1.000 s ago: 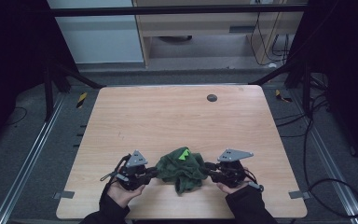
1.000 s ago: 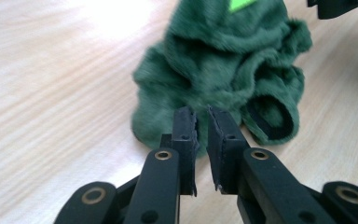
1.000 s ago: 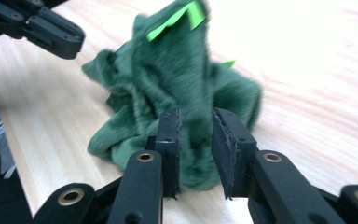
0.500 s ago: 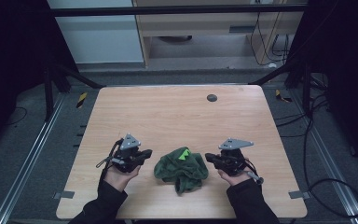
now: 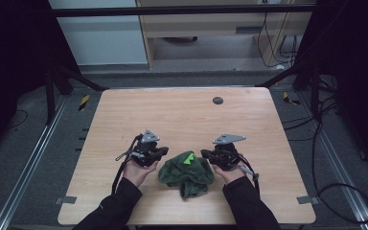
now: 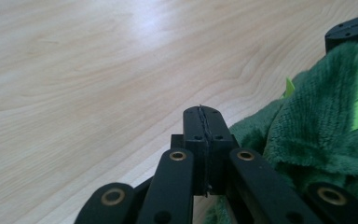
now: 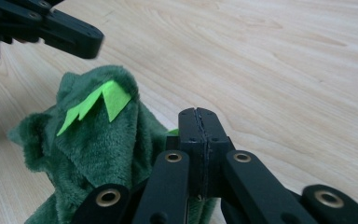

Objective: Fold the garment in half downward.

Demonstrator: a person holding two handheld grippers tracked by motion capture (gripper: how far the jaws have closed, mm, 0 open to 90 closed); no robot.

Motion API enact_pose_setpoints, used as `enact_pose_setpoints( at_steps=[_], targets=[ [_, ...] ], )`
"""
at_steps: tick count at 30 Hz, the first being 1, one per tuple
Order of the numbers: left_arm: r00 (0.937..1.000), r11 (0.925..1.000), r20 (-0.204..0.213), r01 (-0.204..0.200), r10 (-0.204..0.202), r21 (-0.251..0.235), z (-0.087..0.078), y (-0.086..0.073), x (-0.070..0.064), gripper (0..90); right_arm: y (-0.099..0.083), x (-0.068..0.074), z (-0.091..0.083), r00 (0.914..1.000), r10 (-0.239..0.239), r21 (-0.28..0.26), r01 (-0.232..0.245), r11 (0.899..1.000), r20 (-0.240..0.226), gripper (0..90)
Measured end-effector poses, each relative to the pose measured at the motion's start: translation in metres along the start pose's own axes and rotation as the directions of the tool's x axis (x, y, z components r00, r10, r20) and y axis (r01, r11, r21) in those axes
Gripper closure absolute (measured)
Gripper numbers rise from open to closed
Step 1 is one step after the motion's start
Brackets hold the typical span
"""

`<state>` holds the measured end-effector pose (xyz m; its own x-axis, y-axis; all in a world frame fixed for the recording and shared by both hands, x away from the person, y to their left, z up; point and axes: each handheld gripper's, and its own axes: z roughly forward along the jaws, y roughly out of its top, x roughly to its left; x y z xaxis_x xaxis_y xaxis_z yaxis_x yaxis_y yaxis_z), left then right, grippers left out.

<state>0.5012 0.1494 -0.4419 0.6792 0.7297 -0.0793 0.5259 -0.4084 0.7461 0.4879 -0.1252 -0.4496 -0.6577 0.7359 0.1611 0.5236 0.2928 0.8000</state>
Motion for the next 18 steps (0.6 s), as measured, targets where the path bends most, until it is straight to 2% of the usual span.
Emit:
enact_pose_setpoints(
  at_steps=[6, 7, 9, 18],
  targets=[
    [0.9982, 0.9996, 0.054, -0.026, 0.025, 0.007, 0.004, -0.003, -0.010, 89.9, -0.003, 0.005, 0.002, 0.9997, -0.001, 0.009, 0.001, 1.000, -0.025, 89.7],
    [0.9979, 0.9992, 0.052, -0.039, 0.038, 0.007, 0.004, -0.003, -0.012, 89.9, -0.003, 0.006, 0.003, 0.9996, -0.005, 0.014, 0.006, 1.000, -0.030, 89.7],
    [0.9971, 0.9992, 0.066, -0.039, 0.039, 0.004, 0.002, -0.003, -0.015, 89.9, -0.004, 0.011, 0.003, 0.9986, -0.023, 0.021, 0.024, 0.999, -0.046, 89.5],
    [0.9910, 0.9974, 0.113, -0.072, 0.072, -0.002, -0.012, -0.010, -0.030, 89.9, -0.005, 0.021, 0.000, 0.9958, -0.042, 0.024, 0.044, 0.999, -0.082, 88.9]
  ],
)
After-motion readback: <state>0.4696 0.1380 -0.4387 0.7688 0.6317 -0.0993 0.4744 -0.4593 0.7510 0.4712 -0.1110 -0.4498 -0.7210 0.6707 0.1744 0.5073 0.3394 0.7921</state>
